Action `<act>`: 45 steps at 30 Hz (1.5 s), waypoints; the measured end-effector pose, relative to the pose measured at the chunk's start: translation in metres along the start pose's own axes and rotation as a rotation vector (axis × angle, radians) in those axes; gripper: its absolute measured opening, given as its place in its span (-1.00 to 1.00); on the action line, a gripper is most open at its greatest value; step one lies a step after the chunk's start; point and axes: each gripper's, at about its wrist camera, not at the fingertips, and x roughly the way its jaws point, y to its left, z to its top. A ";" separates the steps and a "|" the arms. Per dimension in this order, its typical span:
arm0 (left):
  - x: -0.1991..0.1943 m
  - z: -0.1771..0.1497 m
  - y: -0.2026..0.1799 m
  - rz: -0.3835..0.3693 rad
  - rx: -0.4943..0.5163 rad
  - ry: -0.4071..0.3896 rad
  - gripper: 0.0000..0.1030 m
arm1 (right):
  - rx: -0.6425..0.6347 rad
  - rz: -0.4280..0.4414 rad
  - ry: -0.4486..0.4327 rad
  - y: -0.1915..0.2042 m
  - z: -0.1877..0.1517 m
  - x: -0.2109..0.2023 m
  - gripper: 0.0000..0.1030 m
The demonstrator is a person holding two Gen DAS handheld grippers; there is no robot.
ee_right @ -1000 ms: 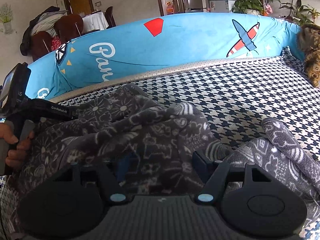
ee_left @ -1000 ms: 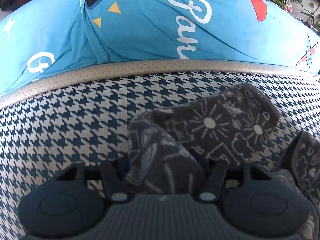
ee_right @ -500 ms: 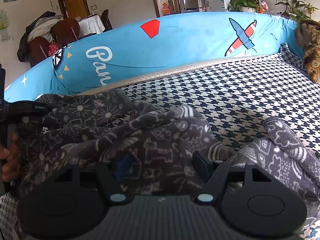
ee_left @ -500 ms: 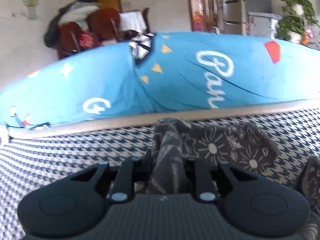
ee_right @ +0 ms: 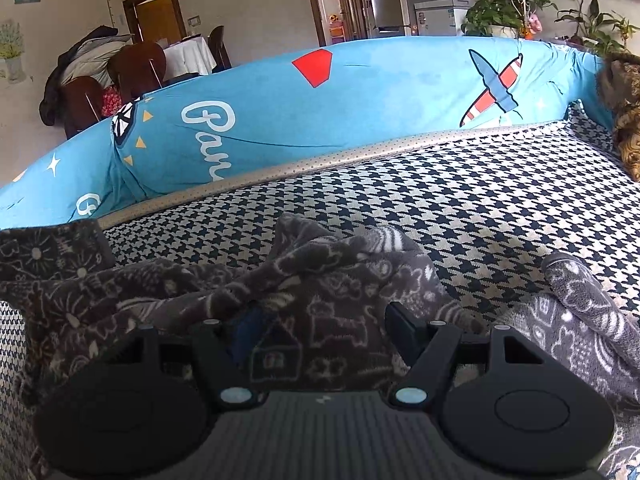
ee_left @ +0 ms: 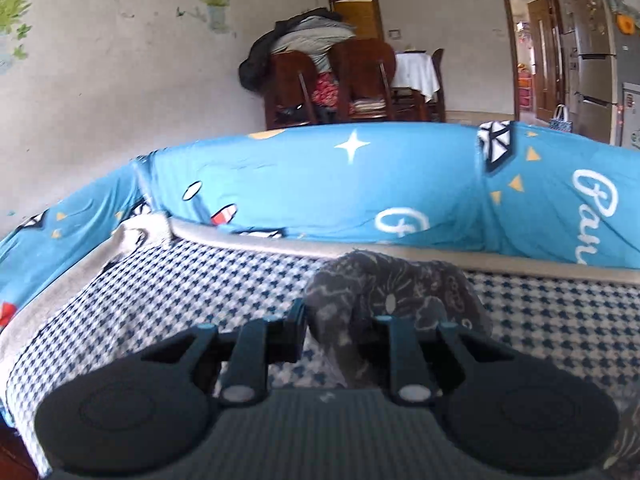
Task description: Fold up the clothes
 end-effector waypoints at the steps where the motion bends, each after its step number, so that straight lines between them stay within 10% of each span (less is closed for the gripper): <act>1: -0.002 -0.003 0.007 0.011 -0.004 0.011 -0.59 | -0.002 0.001 -0.002 0.001 0.000 0.000 0.33; 16: -0.016 -0.055 0.080 0.116 -0.101 0.159 -0.54 | 0.062 -0.025 -0.056 -0.018 0.006 -0.010 0.33; 19: -0.025 -0.060 0.086 0.102 -0.117 0.145 -0.17 | 0.081 -0.014 -0.056 -0.020 0.006 -0.012 0.33; 25: -0.047 -0.053 0.066 -0.050 -0.101 0.070 0.32 | 0.098 0.004 -0.061 -0.022 0.006 -0.014 0.33; 45: -0.027 -0.014 -0.055 -0.409 0.066 0.065 0.95 | 0.087 0.165 -0.034 0.005 0.011 0.007 0.47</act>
